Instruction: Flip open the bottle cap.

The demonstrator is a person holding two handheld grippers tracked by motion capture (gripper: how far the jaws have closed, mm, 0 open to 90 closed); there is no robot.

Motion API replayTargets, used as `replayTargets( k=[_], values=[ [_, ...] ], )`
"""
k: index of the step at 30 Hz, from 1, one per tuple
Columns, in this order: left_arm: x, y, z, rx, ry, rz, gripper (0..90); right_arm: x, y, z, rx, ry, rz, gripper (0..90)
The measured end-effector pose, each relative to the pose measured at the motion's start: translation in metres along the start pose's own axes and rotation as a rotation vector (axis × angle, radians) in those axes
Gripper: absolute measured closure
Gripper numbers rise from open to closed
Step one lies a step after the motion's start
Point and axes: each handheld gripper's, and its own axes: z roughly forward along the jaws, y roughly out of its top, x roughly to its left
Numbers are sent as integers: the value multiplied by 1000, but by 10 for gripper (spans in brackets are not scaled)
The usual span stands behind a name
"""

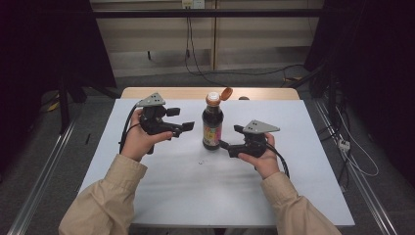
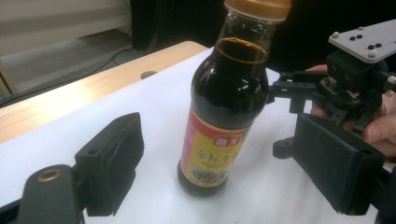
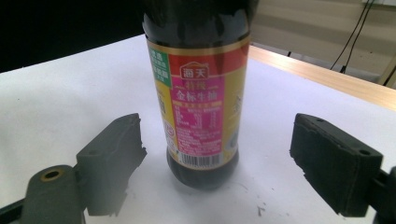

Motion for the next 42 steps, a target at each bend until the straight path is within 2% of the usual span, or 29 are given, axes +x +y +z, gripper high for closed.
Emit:
replayTargets(
  k=[1, 11, 20, 25, 31, 42],
  values=[
    [-1, -2, -1, 0, 1, 3, 162, 0, -1, -2, 0, 2, 10, 162],
    [2, -23, -5, 17, -2, -23, 158, 1, -7, -16, 10, 13, -4, 155],
    [6, -42, -14, 29, 13, -36, 154, 1, -16, -24, 53, 14, 9, 148],
    [5, -50, -19, 22, 13, -35, 153, 1, -19, -30, 57, 18, 10, 146],
    [3, -63, -22, 37, 17, -37, 147, 0, -24, -40, 67, 24, 24, 142],
    [-1, -79, -31, 31, 22, -39, 139, -4, -36, -60, 73, 8, 41, 141]
  ],
)
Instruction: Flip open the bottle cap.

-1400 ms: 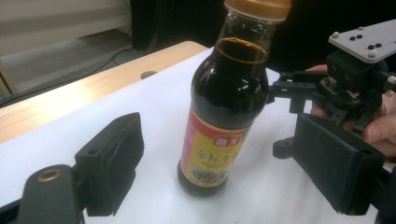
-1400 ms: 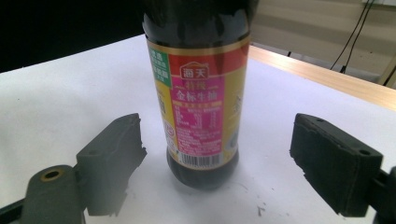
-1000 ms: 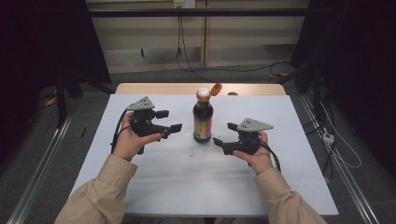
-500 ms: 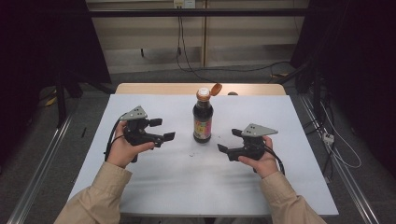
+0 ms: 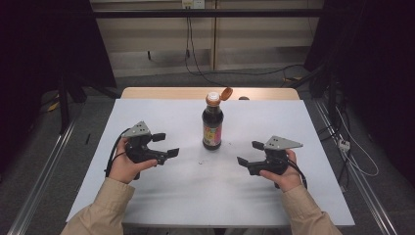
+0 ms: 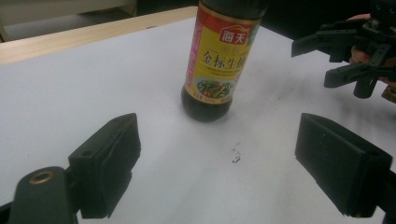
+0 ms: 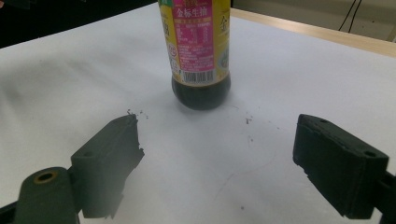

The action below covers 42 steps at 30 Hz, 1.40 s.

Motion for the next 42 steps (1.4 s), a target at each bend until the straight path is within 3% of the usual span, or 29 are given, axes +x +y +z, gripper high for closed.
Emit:
replayTargets(
  k=[16, 24, 42],
  values=[
    [1, -24, -11, 8, 6, -16, 119, 1, -16, -24, 4, -25, 19, 143],
    [2, -34, -16, 11, 8, -31, 119, 2, -22, -31, 1, -11, 34, 144],
    [1, -45, -24, 10, 9, -32, 113, 0, -32, -50, -5, -49, 58, 128]
  ],
)
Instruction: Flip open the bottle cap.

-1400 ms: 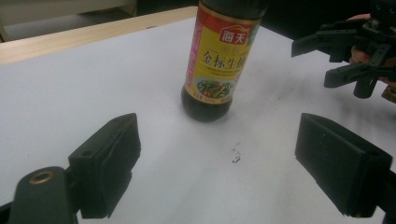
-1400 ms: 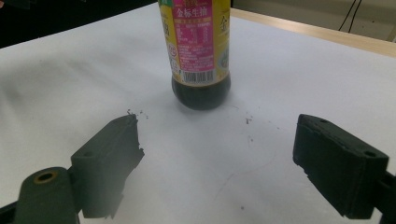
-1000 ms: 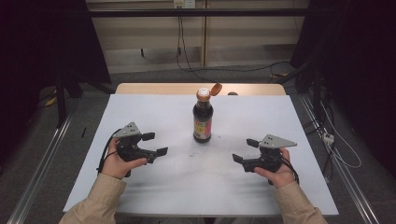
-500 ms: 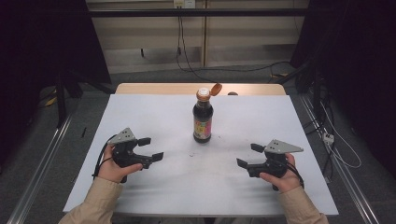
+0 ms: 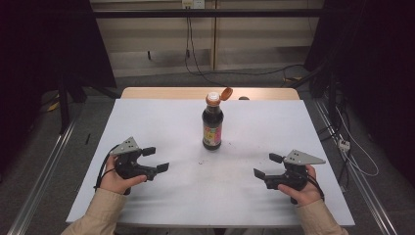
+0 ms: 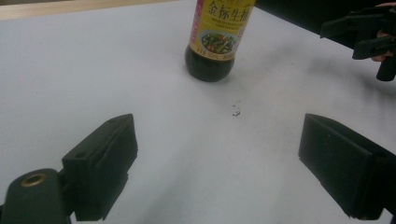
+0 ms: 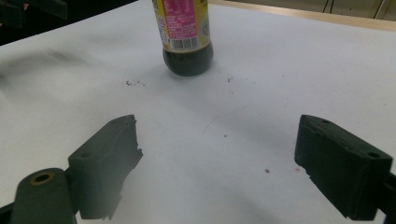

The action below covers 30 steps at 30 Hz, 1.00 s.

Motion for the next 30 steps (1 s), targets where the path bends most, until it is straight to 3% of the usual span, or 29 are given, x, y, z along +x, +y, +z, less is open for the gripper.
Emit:
replayTargets(
  k=[30],
  values=[
    [1, -19, -19, -7, 40, -17, 107, -1, -15, -19, 10, -41, -12, 121]
  ],
)
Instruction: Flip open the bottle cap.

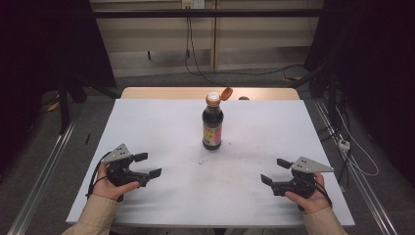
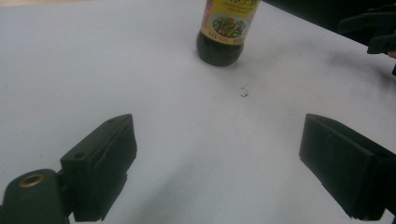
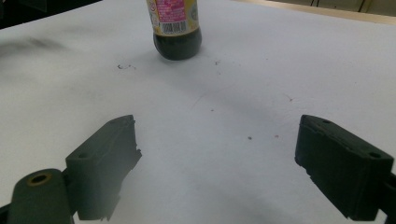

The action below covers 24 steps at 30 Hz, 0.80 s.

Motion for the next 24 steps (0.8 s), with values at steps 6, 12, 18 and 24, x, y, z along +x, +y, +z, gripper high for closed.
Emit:
replayTargets(
  k=[6, 12, 18, 24],
  values=[
    [0, -3, -4, -2, 8, -4, 108, 1, 0, -2, -1, -1, -2, 122],
    [1, -5, -8, 0, 11, -4, 107, 0, -1, -4, 0, -8, -1, 123],
    [2, -9, -11, 5, 10, -4, 107, -1, -4, -6, 2, -10, 0, 123],
    [2, -11, -15, 3, 13, 0, 107, -3, -6, -9, -1, -16, 0, 124]
  ],
)
